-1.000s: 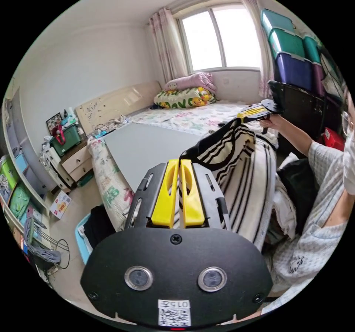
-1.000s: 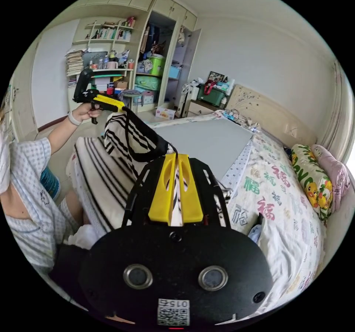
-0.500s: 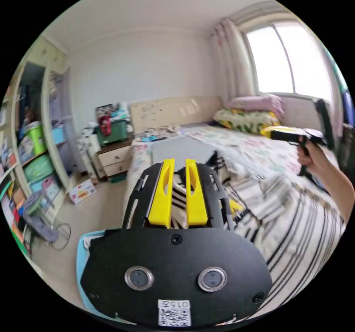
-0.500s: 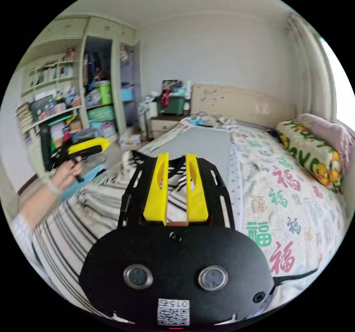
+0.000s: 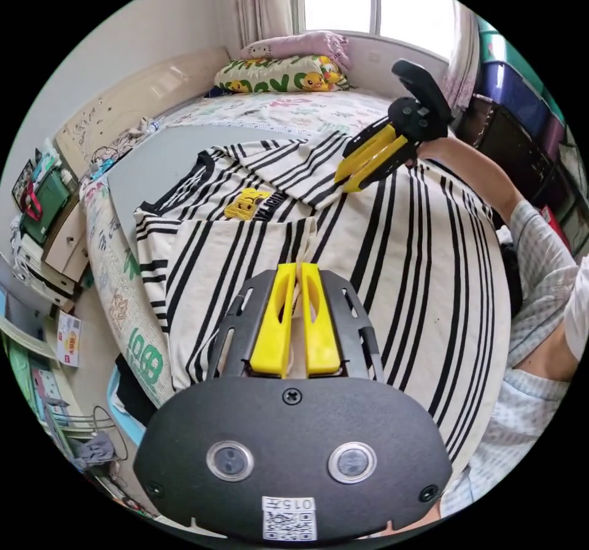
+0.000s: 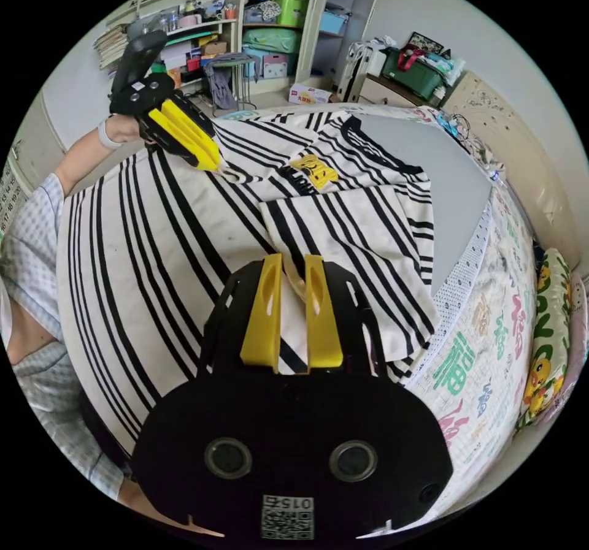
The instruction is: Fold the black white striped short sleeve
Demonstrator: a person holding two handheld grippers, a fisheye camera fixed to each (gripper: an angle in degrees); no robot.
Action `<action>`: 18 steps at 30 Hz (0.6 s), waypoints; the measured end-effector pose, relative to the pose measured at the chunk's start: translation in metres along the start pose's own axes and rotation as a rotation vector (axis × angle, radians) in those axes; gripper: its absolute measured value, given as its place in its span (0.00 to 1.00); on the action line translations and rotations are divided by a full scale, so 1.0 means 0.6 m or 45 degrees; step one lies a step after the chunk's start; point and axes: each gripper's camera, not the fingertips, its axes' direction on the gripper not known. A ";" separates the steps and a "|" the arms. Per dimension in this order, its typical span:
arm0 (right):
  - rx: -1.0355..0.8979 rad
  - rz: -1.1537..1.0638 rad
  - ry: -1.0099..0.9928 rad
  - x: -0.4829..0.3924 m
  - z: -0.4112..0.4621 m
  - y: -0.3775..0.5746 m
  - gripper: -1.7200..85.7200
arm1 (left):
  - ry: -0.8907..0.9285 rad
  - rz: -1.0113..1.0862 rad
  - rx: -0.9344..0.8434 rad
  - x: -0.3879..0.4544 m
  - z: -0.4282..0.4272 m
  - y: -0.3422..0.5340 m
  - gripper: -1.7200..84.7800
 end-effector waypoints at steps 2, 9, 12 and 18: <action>0.084 0.103 0.035 0.035 -0.023 0.002 0.02 | -0.054 -0.098 0.088 -0.034 -0.023 0.021 0.04; 0.228 1.024 0.758 0.286 -0.113 0.123 0.04 | -0.722 -0.863 0.406 -0.253 -0.142 0.282 0.04; 0.143 1.290 0.748 0.342 -0.134 0.208 0.10 | -0.671 -1.080 0.288 -0.304 -0.116 0.399 0.08; 0.296 1.113 0.363 0.268 -0.269 0.330 0.14 | -0.315 -0.892 0.426 -0.120 -0.122 0.544 0.11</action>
